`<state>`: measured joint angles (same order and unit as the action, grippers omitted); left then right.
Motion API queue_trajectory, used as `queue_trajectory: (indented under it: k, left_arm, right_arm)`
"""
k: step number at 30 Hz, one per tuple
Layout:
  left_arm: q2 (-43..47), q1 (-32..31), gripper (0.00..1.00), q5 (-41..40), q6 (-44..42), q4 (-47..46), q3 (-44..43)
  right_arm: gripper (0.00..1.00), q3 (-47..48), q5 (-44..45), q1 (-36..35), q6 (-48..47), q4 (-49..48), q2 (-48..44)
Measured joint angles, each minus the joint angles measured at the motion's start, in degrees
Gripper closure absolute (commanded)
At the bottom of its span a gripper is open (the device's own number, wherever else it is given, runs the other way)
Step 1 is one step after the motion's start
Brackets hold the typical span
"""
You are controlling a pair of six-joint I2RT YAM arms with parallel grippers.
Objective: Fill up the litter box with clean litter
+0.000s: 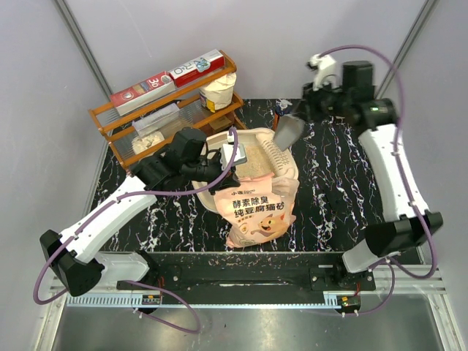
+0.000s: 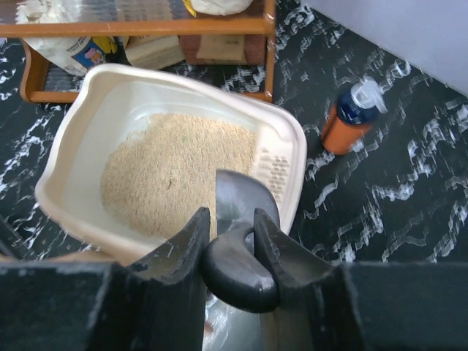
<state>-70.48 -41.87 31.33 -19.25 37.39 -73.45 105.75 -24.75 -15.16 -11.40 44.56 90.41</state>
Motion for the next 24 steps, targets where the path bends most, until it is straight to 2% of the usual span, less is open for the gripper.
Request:
queue_trajectory:
  k: [3, 5, 8, 13, 19, 24]
  left_arm:
    - [0.0, 0.3, 1.0, 0.0, 0.0, 0.0, 0.0]
    - [0.0, 0.6, 1.0, 0.1, 0.0, 0.0, 0.0]
    - [0.0, 0.9, 1.0, 0.2, 0.3, 0.0, 0.0]
    - [0.0, 1.1, 1.0, 0.6, 1.0, 0.0, 0.0]
    - [0.0, 1.1, 1.0, 0.9, 1.4, 0.0, 0.0]
    - [0.0, 1.2, 1.0, 0.9, 1.5, 0.0, 0.0]
  right_arm:
    - [1.0, 4.3, -5.8, 7.4, -1.6, 8.4, -2.7]
    - [1.0, 6.6, -8.4, 9.7, -3.6, 13.1, -3.5]
    - [1.0, 6.7, -14.2, 9.4, -6.6, 19.6, -6.1]
    - [1.0, 3.6, -21.4, 8.8, -9.4, 24.9, -10.6]
    - [1.0, 1.0, -25.6, 8.6, -12.3, 27.3, -10.2]
    - [1.0, -2.9, -25.4, 6.4, -16.2, 28.0, -8.5]
